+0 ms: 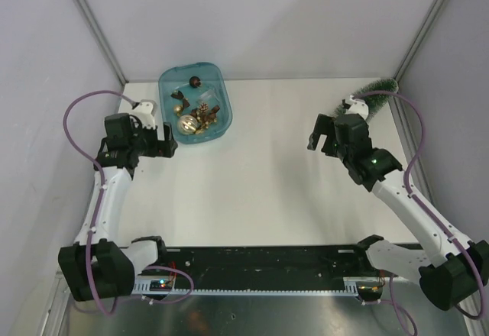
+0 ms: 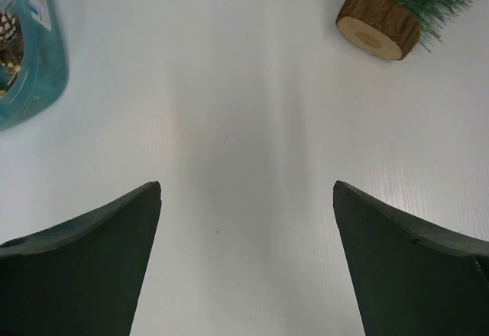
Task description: Decorate the small christmas tree
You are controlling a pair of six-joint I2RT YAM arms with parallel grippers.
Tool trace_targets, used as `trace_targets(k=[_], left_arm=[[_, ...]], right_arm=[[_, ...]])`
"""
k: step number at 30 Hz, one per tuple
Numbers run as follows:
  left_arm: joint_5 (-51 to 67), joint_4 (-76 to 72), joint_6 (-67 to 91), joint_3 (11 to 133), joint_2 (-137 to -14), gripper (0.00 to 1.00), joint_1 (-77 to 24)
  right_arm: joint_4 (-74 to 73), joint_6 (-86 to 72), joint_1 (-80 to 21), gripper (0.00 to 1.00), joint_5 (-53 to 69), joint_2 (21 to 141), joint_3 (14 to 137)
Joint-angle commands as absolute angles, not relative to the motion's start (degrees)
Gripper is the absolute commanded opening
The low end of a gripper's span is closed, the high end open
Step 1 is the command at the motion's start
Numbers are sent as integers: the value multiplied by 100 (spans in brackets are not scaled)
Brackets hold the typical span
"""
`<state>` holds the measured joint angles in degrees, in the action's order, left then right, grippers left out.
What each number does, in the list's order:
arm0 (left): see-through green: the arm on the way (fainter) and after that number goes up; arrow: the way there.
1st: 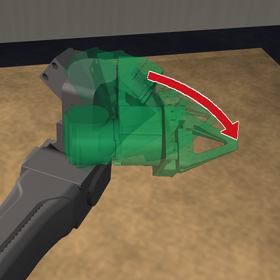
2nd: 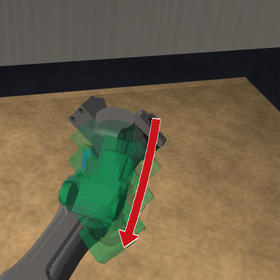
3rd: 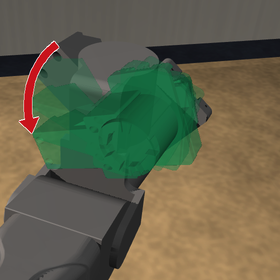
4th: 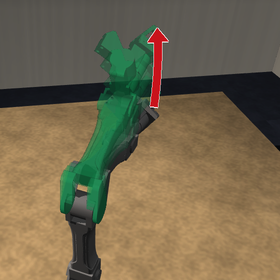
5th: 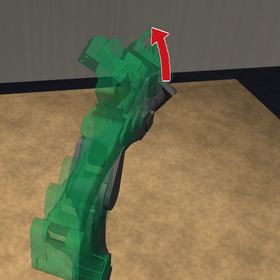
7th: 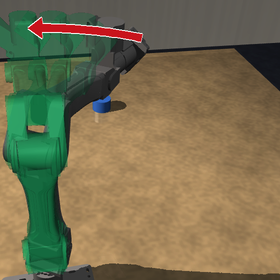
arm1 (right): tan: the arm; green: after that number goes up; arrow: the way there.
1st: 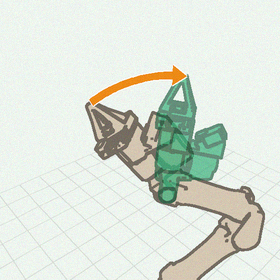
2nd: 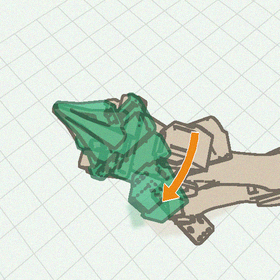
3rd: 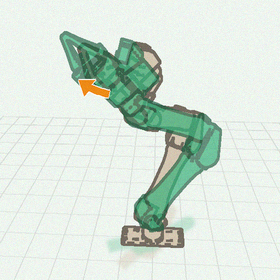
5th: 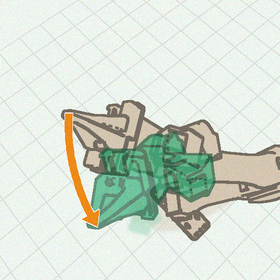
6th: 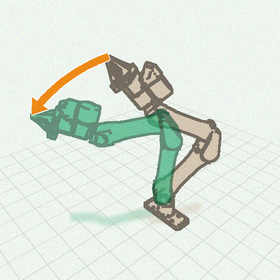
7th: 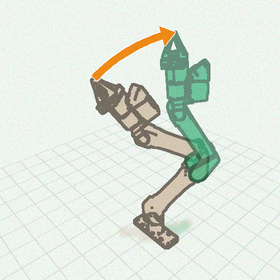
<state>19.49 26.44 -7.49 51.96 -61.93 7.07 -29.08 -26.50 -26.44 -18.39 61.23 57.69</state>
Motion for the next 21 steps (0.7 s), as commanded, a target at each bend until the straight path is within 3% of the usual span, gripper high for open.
trace_targets(k=[1,21], left_arm=[[1595,2490,-578,5623,-6565,100,687],[982,2142,668,8063,-10047,100,684]], right_arm=[[-2832,-2471,-2915,99,-1881,6019,6020],[-2814,-2311,-3922,98,-3106,5952,6012]])
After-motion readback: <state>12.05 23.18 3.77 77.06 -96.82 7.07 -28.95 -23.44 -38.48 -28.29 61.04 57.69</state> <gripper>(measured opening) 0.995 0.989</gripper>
